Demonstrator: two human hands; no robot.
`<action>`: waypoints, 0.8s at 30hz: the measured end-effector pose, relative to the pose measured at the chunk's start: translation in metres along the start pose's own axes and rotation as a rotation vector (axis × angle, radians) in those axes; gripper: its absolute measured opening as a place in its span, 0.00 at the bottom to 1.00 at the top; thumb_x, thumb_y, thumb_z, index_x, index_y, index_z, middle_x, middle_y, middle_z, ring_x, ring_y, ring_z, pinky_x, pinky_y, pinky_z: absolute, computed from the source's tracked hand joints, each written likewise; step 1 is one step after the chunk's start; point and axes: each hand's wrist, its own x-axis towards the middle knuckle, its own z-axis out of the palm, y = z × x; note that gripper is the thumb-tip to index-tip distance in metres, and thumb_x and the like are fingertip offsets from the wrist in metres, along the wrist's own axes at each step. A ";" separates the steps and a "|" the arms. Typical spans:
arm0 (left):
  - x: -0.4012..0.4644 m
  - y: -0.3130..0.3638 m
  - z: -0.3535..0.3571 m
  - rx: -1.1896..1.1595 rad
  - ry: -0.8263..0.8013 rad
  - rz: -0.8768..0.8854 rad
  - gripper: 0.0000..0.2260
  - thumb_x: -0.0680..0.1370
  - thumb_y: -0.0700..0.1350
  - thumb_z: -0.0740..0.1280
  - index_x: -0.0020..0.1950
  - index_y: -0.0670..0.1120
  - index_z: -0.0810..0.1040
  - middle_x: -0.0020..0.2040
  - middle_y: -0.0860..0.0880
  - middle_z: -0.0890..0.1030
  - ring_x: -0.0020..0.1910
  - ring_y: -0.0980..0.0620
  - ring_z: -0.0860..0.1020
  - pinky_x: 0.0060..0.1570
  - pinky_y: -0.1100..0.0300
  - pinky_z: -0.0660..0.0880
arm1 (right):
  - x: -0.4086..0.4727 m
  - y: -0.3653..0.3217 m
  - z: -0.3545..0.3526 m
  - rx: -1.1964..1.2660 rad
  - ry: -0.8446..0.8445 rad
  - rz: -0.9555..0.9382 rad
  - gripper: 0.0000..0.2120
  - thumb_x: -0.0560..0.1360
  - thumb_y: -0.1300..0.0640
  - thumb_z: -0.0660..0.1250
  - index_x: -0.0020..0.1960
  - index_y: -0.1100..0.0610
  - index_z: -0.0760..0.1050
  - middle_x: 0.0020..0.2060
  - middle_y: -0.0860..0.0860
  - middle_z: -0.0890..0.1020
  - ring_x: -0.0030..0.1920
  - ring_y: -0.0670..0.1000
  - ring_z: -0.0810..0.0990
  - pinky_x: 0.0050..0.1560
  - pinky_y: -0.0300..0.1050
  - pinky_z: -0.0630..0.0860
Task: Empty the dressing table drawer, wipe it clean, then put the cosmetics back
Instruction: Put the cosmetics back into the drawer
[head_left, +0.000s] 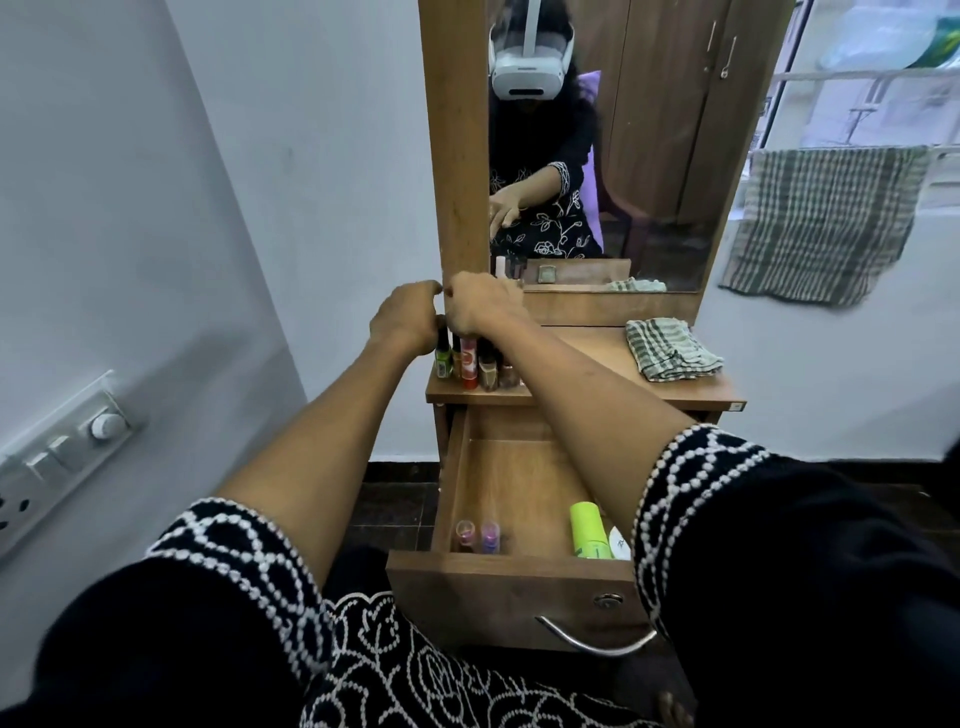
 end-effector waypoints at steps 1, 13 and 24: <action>0.001 0.000 0.002 0.008 -0.038 -0.006 0.21 0.76 0.38 0.67 0.69 0.45 0.71 0.62 0.41 0.77 0.59 0.41 0.76 0.53 0.50 0.75 | 0.001 -0.001 0.001 -0.011 -0.016 0.002 0.13 0.74 0.59 0.65 0.59 0.55 0.75 0.57 0.54 0.80 0.61 0.55 0.76 0.68 0.50 0.62; -0.001 -0.003 0.008 0.046 -0.001 -0.006 0.09 0.75 0.35 0.63 0.54 0.42 0.73 0.53 0.40 0.78 0.49 0.39 0.76 0.39 0.53 0.70 | 0.009 -0.002 0.007 -0.058 0.002 -0.032 0.05 0.73 0.61 0.64 0.45 0.53 0.71 0.46 0.53 0.82 0.57 0.53 0.78 0.75 0.54 0.38; -0.012 -0.003 -0.028 0.063 0.114 0.008 0.09 0.76 0.36 0.61 0.55 0.42 0.74 0.53 0.40 0.78 0.50 0.39 0.76 0.43 0.51 0.72 | -0.002 -0.008 -0.004 0.147 0.163 -0.085 0.10 0.72 0.60 0.67 0.53 0.57 0.79 0.50 0.55 0.82 0.61 0.57 0.75 0.74 0.51 0.52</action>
